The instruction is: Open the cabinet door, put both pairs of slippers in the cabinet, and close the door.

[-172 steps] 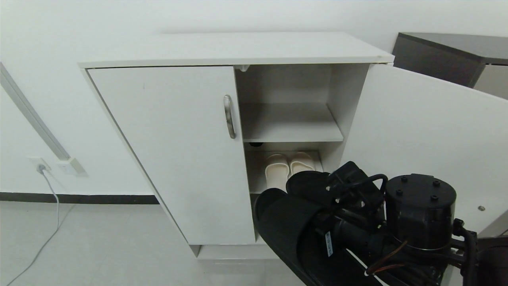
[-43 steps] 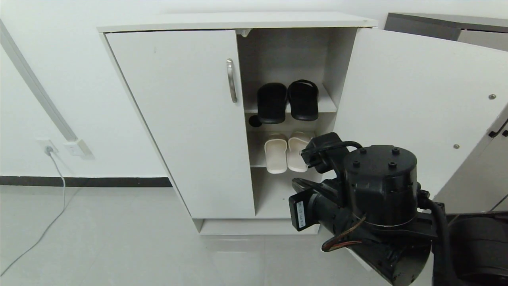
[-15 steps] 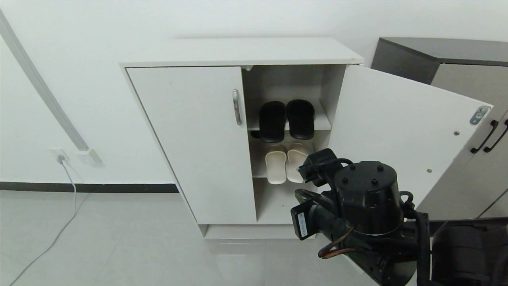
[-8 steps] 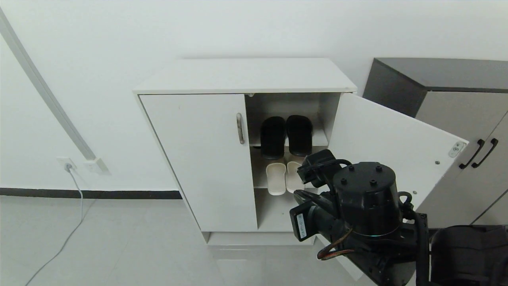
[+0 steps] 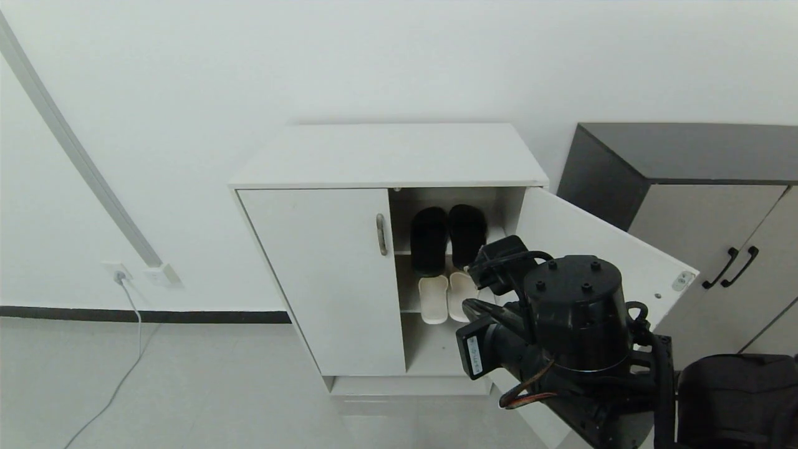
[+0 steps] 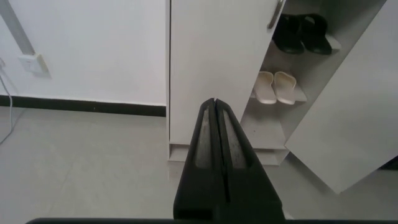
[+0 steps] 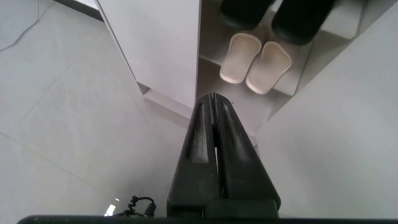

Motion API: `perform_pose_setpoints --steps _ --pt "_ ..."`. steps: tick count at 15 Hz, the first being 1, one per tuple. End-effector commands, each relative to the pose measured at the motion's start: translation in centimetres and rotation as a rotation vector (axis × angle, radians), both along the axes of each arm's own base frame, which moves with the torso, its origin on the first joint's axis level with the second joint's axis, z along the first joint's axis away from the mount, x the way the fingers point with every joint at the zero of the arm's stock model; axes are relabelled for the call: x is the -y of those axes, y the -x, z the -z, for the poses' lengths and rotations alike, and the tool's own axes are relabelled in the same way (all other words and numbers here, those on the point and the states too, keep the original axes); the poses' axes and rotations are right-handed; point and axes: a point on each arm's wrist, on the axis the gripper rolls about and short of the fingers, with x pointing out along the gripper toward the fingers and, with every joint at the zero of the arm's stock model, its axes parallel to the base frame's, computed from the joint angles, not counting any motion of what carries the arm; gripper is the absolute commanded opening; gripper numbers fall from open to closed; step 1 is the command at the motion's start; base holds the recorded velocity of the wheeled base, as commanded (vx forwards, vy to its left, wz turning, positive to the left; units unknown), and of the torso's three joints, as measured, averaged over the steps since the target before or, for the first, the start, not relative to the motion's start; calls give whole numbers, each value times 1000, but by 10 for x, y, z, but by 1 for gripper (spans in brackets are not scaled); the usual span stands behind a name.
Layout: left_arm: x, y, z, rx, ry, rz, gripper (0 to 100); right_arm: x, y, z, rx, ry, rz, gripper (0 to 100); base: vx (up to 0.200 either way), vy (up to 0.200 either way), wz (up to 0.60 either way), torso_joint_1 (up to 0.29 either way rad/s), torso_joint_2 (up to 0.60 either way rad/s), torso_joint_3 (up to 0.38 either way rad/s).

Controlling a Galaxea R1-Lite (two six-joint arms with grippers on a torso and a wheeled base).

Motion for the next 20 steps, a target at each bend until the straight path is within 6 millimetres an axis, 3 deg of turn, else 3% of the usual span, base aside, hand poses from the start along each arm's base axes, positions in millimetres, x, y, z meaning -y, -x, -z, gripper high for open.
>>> perform_pose_setpoints --steps 1,13,20 --pt "0 0 0 0 0 -1 0 0 0 0 0 0 -2 0 0 0 0 217 -535 -315" --pt "0 0 0 -2 -3 1 0 4 -6 -3 6 -8 18 0 0 0 0 237 -541 -309" --pt "0 0 0 0 -1 1 0 6 -9 -1 2 1 14 0 0 0 0 62 -131 -71"
